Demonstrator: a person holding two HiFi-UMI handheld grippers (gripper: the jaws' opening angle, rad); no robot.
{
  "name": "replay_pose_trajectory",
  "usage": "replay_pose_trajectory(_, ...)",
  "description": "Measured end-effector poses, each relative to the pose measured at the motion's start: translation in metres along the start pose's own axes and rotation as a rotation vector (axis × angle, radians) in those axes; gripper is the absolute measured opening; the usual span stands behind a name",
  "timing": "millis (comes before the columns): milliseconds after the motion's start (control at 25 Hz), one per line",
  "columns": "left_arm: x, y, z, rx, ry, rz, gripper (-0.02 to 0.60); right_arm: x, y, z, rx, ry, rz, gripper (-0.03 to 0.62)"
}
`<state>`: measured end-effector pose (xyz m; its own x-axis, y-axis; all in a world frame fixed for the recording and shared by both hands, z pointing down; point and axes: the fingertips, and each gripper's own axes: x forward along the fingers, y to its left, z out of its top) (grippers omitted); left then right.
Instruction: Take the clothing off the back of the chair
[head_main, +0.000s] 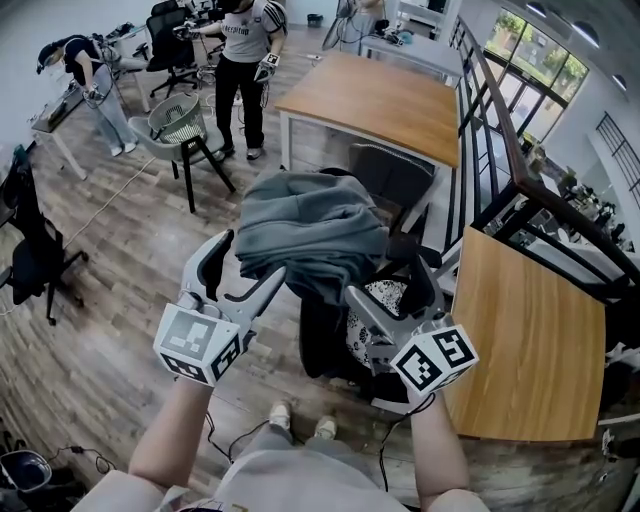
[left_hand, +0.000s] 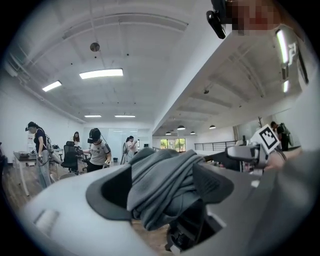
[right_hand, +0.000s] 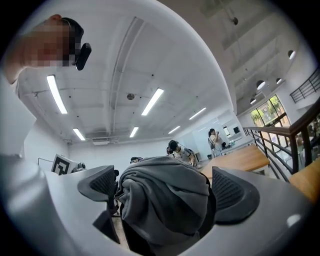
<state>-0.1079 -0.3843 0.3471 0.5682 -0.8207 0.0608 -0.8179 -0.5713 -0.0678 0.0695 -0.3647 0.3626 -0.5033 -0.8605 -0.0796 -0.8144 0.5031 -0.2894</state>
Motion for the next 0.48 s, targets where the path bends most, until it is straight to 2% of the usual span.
replay_pose_trajectory(240,0.021,0.008,-0.032,-0.077,0.078,-0.045,0.446,0.022,-0.023,-0.033,0.131,0.063,0.014,0.600)
replay_pose_trajectory(480,0.034,0.012,-0.049,-0.117,0.104,-0.094,0.460,0.044,-0.030,-0.065,0.239,0.115,0.069,0.600)
